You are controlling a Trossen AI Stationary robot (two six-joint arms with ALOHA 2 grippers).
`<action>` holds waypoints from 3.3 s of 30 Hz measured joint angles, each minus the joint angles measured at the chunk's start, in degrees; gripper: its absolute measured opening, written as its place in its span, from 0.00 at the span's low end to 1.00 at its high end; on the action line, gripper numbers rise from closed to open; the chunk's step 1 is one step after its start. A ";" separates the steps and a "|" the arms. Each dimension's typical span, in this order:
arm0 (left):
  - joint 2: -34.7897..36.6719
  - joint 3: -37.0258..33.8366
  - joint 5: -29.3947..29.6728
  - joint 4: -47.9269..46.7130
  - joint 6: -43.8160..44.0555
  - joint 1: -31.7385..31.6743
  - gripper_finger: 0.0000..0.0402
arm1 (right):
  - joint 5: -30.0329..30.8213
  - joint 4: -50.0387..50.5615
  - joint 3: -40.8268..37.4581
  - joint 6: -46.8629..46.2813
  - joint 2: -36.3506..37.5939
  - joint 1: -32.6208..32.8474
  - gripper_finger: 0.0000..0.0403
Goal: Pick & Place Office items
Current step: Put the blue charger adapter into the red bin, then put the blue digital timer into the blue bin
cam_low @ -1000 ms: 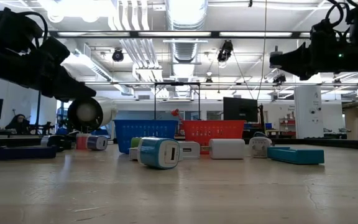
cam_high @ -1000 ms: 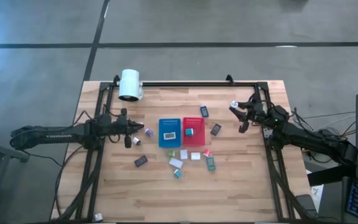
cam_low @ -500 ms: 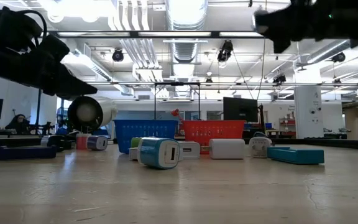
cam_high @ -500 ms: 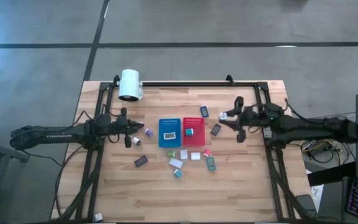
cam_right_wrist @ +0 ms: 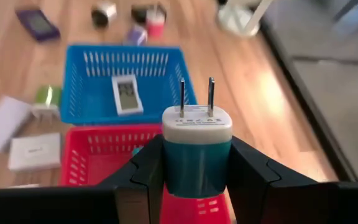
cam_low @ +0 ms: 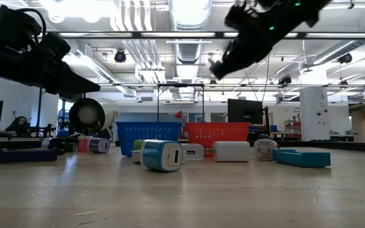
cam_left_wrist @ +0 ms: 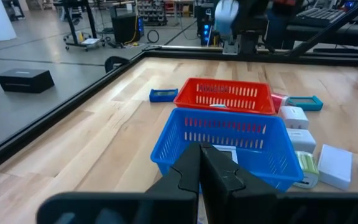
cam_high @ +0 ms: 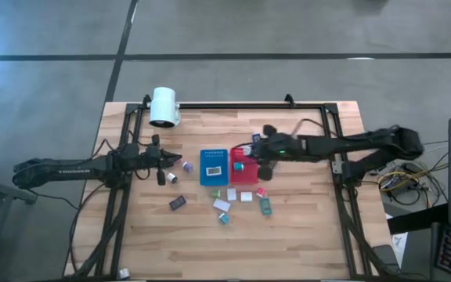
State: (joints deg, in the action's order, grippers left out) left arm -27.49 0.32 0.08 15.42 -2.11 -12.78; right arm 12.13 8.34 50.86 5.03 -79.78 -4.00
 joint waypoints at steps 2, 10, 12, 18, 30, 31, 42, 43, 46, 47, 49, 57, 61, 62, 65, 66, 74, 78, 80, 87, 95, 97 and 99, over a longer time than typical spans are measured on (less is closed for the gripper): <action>0.00 0.00 0.00 0.00 -0.18 0.00 0.03 | 0.06 2.12 3.19 0.03 -4.08 -0.01 0.30; 0.00 0.00 0.00 -0.02 -0.26 0.00 0.03 | 0.03 14.58 13.06 2.53 -17.37 -0.01 0.30; 0.00 0.00 0.00 -0.02 -0.26 0.00 0.03 | -0.01 17.97 15.12 2.28 -19.62 -0.01 0.30; 0.00 0.00 0.00 -0.02 -0.26 0.00 0.03 | -0.38 20.34 18.15 2.64 -24.20 -0.02 0.31; 0.00 0.00 0.00 -0.02 -0.57 0.04 0.03 | -0.12 20.15 17.26 1.14 -23.28 -1.37 0.43; 0.00 0.00 0.00 -0.02 -0.66 0.02 0.03 | -0.14 20.13 17.26 1.14 -22.77 -1.39 0.45; -0.02 0.00 0.00 -0.02 -0.65 0.02 0.03 | 1.53 14.77 14.43 -1.83 -13.92 -1.34 0.55; -0.02 0.00 0.00 -0.02 -0.65 0.02 0.03 | -1.24 9.23 12.62 -1.87 -11.29 -1.19 0.55; -0.06 0.00 0.00 -0.02 -0.67 0.00 0.03 | -13.90 -9.39 5.41 -0.88 -2.06 -0.92 0.52; -0.07 0.00 0.00 -0.02 -0.66 0.00 0.03 | -16.32 -14.14 2.98 -0.89 0.95 -0.82 0.51; -0.04 -0.01 -0.01 -0.04 -0.44 0.00 0.03 | -16.90 -19.80 -1.85 -1.47 7.54 -0.76 0.49; -0.04 -0.02 0.00 0.00 0.79 0.00 0.03 | -15.91 -28.68 -18.34 -1.66 32.07 -0.72 0.27; -0.04 -0.01 0.00 0.00 2.86 0.00 0.03 | -14.77 -37.99 -29.36 -0.70 40.22 -0.78 0.12; -0.04 0.00 0.00 0.02 3.00 0.00 0.03 | -14.83 -41.47 -32.18 -0.62 41.61 -0.76 0.09; -0.04 0.00 -0.01 0.18 3.21 0.00 0.02 | -15.14 -45.78 -38.45 -0.63 45.59 -1.02 0.03; -0.03 -0.01 0.00 0.22 3.22 0.00 0.03 | -14.85 -45.54 -39.74 -1.07 46.98 -1.10 0.03; -0.02 -0.01 0.00 0.22 3.40 0.00 0.02 | -13.28 -38.73 -44.37 -2.45 58.63 -1.57 0.02; -0.02 0.00 0.00 0.24 3.19 0.00 0.02 | -13.41 -31.94 -44.82 -2.62 62.86 -1.72 0.02; -0.02 0.00 0.00 0.44 2.64 0.00 0.02 | -13.51 -31.18 -45.66 -3.03 64.22 -1.64 0.02; -0.02 -0.01 0.00 0.46 2.56 0.00 0.01 | -13.41 -32.31 -49.51 -1.59 66.71 -1.70 0.02; -0.02 -0.01 0.00 0.48 2.78 0.01 0.02 | -12.10 -31.98 -49.60 -1.97 66.89 -1.65 0.02; -0.04 -0.01 0.00 0.48 2.79 0.01 0.02 | -12.08 -31.14 -49.60 -2.05 66.87 -1.65 0.02; -0.04 0.00 0.00 0.48 2.78 0.04 0.02 | -12.08 -30.89 -49.60 -2.22 66.64 -1.65 0.02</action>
State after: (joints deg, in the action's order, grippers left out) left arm -27.53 0.32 0.08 15.90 0.67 -12.73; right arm 0.05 -22.55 1.26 2.81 -13.14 -5.65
